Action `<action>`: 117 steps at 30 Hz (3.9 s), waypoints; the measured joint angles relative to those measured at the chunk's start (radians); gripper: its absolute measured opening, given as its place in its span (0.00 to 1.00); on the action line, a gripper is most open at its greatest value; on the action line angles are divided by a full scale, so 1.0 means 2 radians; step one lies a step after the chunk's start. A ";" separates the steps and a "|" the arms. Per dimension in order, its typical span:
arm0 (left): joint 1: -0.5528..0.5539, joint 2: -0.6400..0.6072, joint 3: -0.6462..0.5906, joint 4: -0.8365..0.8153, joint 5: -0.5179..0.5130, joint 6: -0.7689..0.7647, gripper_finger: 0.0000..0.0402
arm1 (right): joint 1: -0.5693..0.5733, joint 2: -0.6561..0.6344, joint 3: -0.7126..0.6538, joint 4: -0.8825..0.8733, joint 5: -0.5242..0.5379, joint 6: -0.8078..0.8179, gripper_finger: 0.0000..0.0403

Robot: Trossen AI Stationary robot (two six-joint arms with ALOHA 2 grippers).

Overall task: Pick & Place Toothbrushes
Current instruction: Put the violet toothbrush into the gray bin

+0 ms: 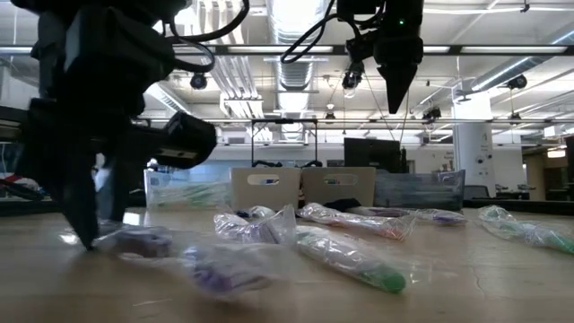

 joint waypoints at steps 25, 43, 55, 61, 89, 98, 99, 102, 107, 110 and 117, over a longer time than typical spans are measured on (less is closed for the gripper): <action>0.011 -0.284 -0.112 0.117 -0.059 0.042 0.06 | 0.034 -0.013 -0.020 0.020 0.001 0.006 0.20; 0.107 -0.373 -0.265 0.520 -0.113 0.015 0.06 | 0.116 -0.070 -0.181 0.359 0.014 -0.020 0.08; 0.163 -0.371 -0.266 0.530 -0.121 -0.001 0.06 | 0.154 -0.101 -0.338 0.806 0.013 -0.110 0.14; 0.171 -0.359 -0.264 0.536 -0.119 0.001 0.06 | 0.161 -0.102 -0.378 0.950 -0.004 -0.116 0.18; 0.188 -0.160 -0.141 0.611 -0.055 -0.013 0.06 | 0.161 -0.101 -0.369 1.065 -0.084 -0.177 0.45; 0.188 -0.112 -0.085 0.609 -0.038 -0.012 0.06 | 0.161 -0.101 -0.369 1.064 -0.083 -0.184 0.47; 0.188 -0.109 -0.082 0.609 -0.037 -0.012 0.06 | 0.161 -0.101 -0.369 1.064 -0.083 -0.184 0.46; 0.188 -0.100 -0.072 0.608 -0.037 -0.009 0.06 | 0.161 -0.101 -0.369 1.064 -0.083 -0.185 0.43; 0.188 -0.094 -0.063 0.601 -0.037 -0.003 0.06 | 0.161 -0.101 -0.369 1.064 -0.083 -0.189 0.36; 0.189 -0.094 -0.062 0.600 -0.037 -0.003 0.06 | 0.161 -0.101 -0.369 1.064 -0.083 -0.193 0.31; 0.192 -0.094 -0.062 0.599 -0.039 -0.002 0.07 | 0.161 -0.101 -0.369 1.065 -0.083 -0.193 0.14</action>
